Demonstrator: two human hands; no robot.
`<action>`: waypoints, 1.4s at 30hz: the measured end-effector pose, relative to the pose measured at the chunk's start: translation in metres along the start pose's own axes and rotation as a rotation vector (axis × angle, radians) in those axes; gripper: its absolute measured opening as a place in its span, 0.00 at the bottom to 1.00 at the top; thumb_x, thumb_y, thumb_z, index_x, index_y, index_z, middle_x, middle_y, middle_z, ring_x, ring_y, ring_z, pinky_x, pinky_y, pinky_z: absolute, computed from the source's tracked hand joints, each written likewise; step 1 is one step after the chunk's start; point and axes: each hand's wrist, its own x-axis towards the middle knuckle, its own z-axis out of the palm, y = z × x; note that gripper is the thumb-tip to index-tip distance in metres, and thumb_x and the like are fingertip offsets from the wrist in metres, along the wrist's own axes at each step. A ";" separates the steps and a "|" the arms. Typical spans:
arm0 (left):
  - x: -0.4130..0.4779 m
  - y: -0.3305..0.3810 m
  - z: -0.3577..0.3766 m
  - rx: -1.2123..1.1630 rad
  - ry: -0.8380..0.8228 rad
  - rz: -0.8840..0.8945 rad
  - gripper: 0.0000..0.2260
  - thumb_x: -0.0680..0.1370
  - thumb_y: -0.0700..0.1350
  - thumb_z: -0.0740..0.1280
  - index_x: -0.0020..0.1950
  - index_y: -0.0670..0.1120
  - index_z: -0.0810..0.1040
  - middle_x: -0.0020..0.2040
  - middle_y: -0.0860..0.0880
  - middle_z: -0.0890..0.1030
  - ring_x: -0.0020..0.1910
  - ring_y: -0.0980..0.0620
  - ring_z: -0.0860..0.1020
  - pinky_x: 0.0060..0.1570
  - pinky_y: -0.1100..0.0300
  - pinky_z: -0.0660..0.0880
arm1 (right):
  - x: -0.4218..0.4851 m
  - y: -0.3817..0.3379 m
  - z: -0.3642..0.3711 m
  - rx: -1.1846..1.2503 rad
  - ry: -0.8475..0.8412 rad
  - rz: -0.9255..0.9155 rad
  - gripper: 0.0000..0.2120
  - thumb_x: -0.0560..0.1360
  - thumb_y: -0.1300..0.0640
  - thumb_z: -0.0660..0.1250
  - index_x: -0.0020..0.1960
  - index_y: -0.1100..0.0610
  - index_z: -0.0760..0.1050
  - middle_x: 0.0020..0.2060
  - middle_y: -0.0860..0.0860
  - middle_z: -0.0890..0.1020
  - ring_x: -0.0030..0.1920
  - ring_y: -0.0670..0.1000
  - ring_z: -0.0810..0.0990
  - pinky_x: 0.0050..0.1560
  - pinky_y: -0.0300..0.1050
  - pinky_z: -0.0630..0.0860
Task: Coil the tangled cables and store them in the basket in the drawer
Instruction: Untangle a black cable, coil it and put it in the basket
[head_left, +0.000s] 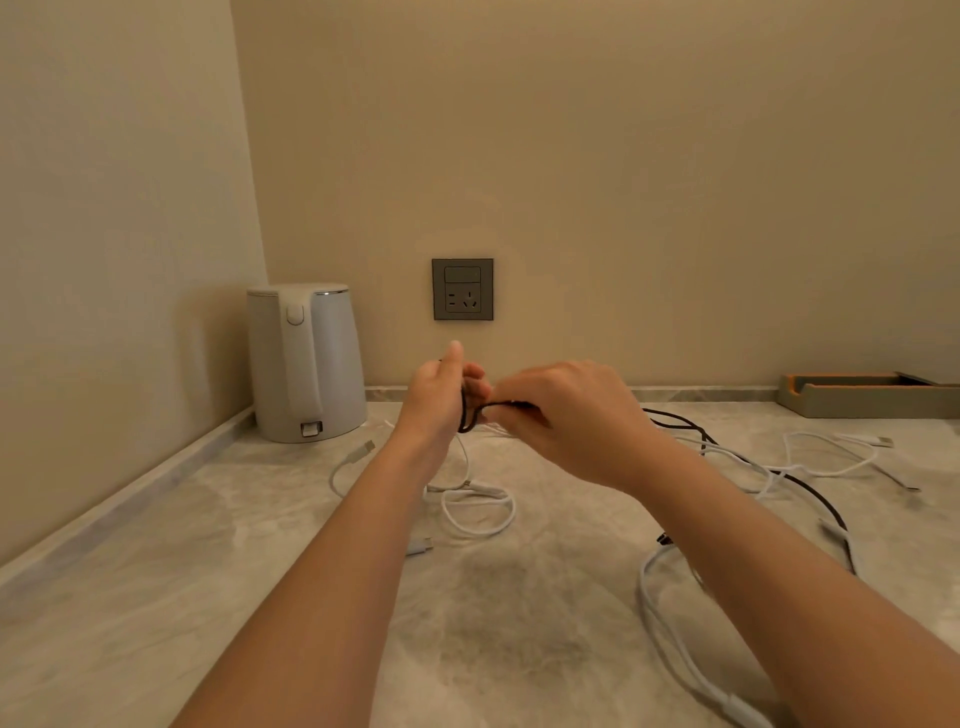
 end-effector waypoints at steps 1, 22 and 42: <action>-0.001 -0.001 0.002 0.047 -0.069 -0.004 0.21 0.84 0.50 0.50 0.42 0.40 0.73 0.28 0.47 0.76 0.24 0.57 0.74 0.25 0.66 0.72 | 0.000 0.003 0.001 0.035 0.044 0.014 0.10 0.77 0.49 0.62 0.44 0.49 0.80 0.33 0.44 0.79 0.33 0.50 0.74 0.31 0.45 0.68; -0.031 0.006 0.029 -0.171 -0.767 -0.319 0.23 0.83 0.56 0.48 0.35 0.44 0.67 0.20 0.55 0.61 0.18 0.59 0.60 0.21 0.66 0.63 | -0.005 0.053 0.032 0.908 0.160 0.559 0.15 0.78 0.52 0.63 0.38 0.61 0.73 0.34 0.55 0.70 0.37 0.50 0.68 0.40 0.44 0.66; -0.014 0.008 0.015 -0.700 -0.349 -0.239 0.21 0.84 0.51 0.50 0.34 0.45 0.67 0.17 0.55 0.60 0.14 0.60 0.59 0.16 0.69 0.60 | -0.016 0.074 0.058 1.079 -0.152 0.912 0.27 0.73 0.35 0.61 0.28 0.56 0.67 0.25 0.51 0.75 0.32 0.51 0.74 0.54 0.49 0.75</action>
